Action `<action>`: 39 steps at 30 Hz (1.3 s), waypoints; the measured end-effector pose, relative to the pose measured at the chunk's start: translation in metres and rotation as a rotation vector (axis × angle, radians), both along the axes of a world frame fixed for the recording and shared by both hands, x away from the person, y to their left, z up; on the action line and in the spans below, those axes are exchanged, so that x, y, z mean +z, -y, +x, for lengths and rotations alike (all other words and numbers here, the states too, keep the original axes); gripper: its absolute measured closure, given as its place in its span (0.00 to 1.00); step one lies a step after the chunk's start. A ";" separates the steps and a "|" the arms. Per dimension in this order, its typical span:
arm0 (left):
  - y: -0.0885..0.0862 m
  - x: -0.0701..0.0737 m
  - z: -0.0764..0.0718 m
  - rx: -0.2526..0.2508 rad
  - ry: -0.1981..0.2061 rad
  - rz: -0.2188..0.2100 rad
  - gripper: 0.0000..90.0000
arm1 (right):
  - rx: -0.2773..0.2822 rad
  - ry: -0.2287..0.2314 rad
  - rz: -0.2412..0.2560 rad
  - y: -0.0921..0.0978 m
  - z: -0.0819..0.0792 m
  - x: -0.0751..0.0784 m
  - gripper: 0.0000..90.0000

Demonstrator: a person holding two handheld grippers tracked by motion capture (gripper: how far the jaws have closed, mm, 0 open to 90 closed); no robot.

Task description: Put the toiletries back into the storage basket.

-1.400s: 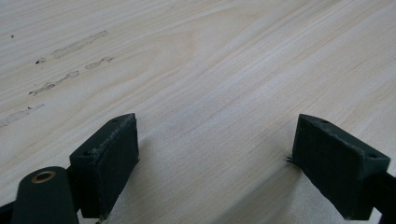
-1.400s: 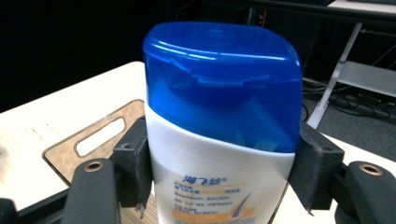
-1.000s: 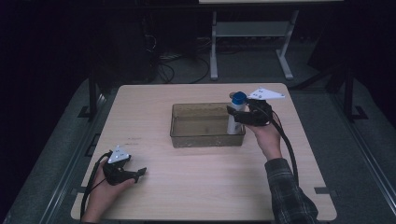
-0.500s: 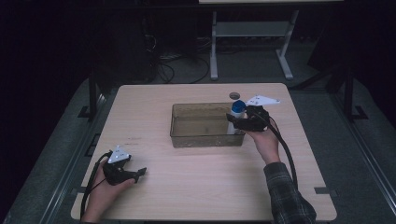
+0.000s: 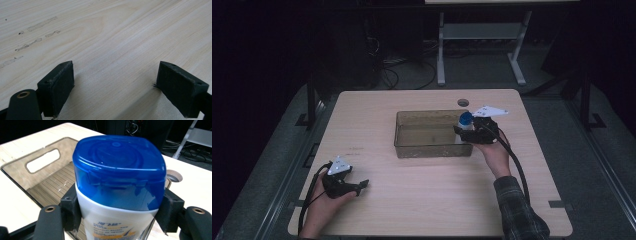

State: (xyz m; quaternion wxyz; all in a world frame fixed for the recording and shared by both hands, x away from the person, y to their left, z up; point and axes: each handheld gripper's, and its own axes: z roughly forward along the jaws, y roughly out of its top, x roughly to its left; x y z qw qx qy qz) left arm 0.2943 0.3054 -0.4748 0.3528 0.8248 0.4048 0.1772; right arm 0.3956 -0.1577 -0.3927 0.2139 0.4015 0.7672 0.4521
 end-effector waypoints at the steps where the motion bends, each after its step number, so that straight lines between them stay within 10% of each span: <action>1: 0.000 0.000 0.000 0.000 0.000 0.000 0.15 | 0.000 0.000 0.000 0.000 0.000 0.000 0.37; 15: 0.000 0.000 0.000 0.000 0.000 0.000 0.15 | 0.025 -0.018 0.066 0.009 -0.007 0.007 0.15; 39: 0.001 0.000 -0.001 -0.003 0.003 -0.003 0.15 | 0.021 -0.045 0.108 0.046 -0.056 -0.003 0.09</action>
